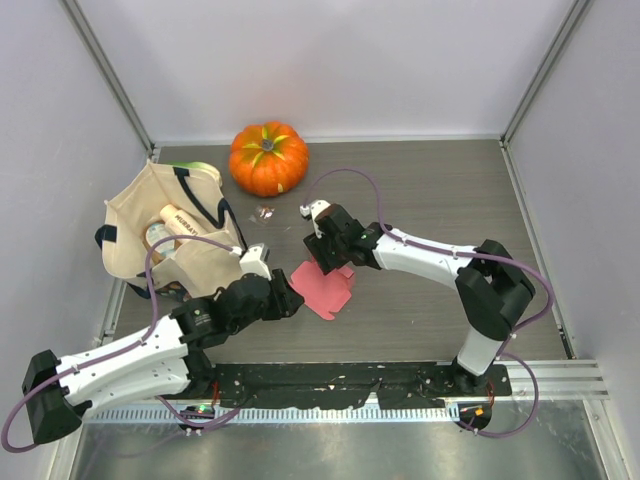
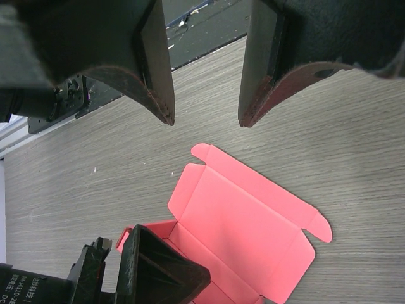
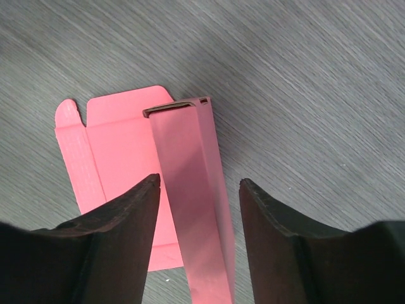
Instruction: Fold the paper box
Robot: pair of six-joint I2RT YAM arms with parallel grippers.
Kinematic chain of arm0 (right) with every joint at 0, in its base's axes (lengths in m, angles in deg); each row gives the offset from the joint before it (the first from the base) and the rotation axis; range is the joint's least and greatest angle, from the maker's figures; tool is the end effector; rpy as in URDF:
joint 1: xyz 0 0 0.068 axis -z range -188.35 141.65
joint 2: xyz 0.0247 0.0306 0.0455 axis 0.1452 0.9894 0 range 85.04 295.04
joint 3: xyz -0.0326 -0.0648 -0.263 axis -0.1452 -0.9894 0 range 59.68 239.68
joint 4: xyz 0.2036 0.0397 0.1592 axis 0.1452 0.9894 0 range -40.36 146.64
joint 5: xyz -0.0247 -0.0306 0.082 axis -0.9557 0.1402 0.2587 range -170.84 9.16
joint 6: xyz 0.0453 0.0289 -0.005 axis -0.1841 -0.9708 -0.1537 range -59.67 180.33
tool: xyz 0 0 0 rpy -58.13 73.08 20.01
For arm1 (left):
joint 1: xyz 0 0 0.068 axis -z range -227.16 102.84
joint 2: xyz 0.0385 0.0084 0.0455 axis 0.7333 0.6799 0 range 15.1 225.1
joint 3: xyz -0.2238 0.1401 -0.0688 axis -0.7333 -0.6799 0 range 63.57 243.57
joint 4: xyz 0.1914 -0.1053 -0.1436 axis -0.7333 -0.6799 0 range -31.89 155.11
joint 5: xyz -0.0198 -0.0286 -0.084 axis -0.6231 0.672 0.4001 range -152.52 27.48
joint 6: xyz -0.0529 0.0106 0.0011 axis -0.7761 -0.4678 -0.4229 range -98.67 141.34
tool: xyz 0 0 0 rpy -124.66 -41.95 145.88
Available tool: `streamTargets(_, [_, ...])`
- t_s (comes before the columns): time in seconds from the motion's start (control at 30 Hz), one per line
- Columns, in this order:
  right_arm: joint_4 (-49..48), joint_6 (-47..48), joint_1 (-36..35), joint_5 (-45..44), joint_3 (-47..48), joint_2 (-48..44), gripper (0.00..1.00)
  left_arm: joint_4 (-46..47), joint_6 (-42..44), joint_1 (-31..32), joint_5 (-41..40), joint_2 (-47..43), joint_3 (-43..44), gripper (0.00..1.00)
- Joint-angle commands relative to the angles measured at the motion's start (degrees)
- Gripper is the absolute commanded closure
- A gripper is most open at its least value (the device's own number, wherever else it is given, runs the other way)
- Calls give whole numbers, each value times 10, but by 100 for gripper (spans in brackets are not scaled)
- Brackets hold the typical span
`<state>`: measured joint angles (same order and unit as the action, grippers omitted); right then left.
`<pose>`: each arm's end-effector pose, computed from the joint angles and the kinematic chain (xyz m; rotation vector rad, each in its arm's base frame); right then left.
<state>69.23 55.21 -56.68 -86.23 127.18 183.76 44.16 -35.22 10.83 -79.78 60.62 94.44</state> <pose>0.2484 0.2741 0.2139 -0.8724 2.3159 0.2923 0.1017 -0.1428 0.2351 -0.1486 2.2728 -0.7951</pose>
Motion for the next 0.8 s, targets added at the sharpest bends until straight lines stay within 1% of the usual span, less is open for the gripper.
streamTargets(0.0, [-14,-23,8,-33,10,-14,45,21,12,-3,3,0,16,51])
streamTargets(0.13, [-52,-50,32,-16,-32,-41,57,23,13,-3,4,-3,16,51])
streamTargets(0.23, [-91,-78,68,42,-74,-64,62,22,13,-3,5,-3,16,51])
streamTargets(0.27, [-104,-96,95,94,-86,-75,63,23,12,-3,6,-3,15,50])
streamTargets(0.33, [-151,-121,131,147,-130,-87,65,24,12,-3,6,-3,15,50])
streamTargets(0.37, [-168,-133,147,175,-146,-92,66,25,12,-3,7,-1,15,50])
streamTargets(0.4, [-192,-156,182,216,-160,-100,66,27,12,-3,10,0,15,50])
streamTargets(0.43, [-216,-164,197,236,-185,-103,67,28,12,-3,12,4,15,50])
streamTargets(0.5, [-235,-182,237,271,-207,-102,67,35,12,-3,16,8,15,50])
streamTargets(0.57, [-244,-192,260,288,-219,-96,68,40,11,-3,20,15,16,50])
streamTargets(0.6, [-264,-207,271,316,-235,-93,68,45,11,-2,22,19,17,50])
streamTargets(0.67, [-292,-228,310,345,-252,-84,68,49,11,-3,28,26,21,50])
streamTargets(0.7, [-317,-237,322,356,-268,-80,67,49,11,-3,30,26,22,50])
streamTargets(0.77, [-332,-254,350,376,-279,-71,64,50,12,-3,31,26,24,50])
